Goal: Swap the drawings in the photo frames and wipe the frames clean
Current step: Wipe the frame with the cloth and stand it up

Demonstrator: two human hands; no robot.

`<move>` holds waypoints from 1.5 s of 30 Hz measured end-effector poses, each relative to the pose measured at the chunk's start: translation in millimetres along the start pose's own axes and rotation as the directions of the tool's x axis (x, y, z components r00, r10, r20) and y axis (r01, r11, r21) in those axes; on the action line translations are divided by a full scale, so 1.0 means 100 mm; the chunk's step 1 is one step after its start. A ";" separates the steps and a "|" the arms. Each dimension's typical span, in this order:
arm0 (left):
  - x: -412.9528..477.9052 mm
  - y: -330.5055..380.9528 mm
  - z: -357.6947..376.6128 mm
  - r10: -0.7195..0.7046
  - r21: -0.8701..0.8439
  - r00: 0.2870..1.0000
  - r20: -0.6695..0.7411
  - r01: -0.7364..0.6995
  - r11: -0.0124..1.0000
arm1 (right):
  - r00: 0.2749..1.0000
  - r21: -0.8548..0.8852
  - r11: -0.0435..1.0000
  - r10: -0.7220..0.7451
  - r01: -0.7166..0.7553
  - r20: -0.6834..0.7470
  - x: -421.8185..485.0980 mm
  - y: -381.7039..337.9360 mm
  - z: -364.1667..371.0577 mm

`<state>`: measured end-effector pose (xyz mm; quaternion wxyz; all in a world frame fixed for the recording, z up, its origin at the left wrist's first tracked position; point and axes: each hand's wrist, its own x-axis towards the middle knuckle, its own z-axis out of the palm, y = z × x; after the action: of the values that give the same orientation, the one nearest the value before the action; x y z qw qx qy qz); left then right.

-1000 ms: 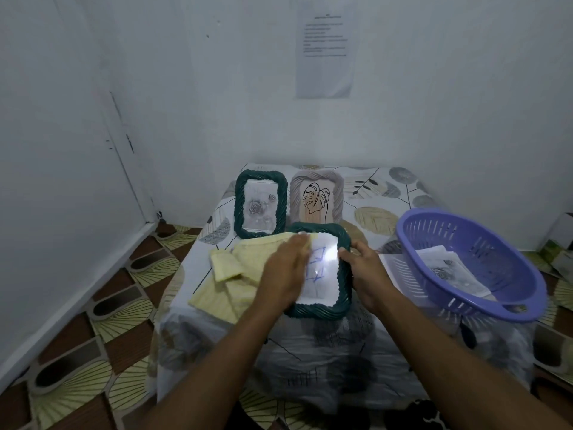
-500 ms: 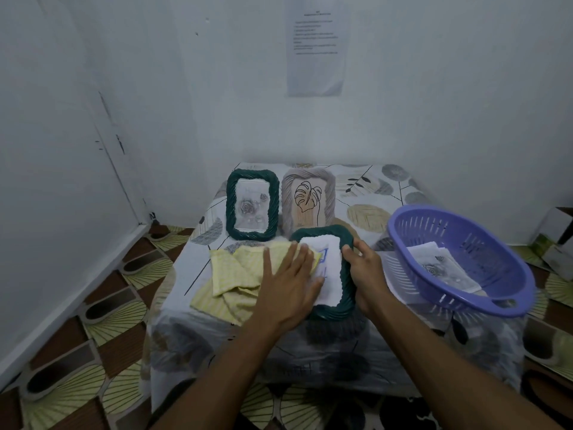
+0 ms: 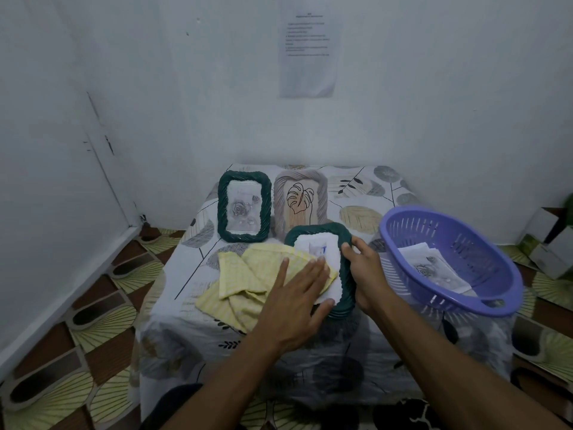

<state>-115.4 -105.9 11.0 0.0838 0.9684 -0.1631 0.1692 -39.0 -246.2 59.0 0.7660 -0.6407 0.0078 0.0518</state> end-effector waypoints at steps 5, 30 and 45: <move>0.21 -0.16 -0.07 -0.071 0.027 0.997 -0.015 0.072 0.997 | 0.999 0.010 1.000 0.022 -0.022 0.047 -0.08 0.08 0.04; 0.03 -0.24 -0.12 -0.074 0.140 0.997 -0.009 0.075 0.987 | 0.997 0.039 0.999 0.036 -0.034 -0.065 0.06 -0.12 -0.03; 0.11 -0.05 -0.05 0.106 0.108 0.994 0.024 -0.108 0.988 | 0.996 0.050 0.998 0.052 -0.048 -0.077 0.05 -0.10 -0.06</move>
<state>-105.1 -103.4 19.2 0.0200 0.9629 -0.2062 0.1732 -32.4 -253.7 67.2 0.7789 -0.6230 0.0551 0.0455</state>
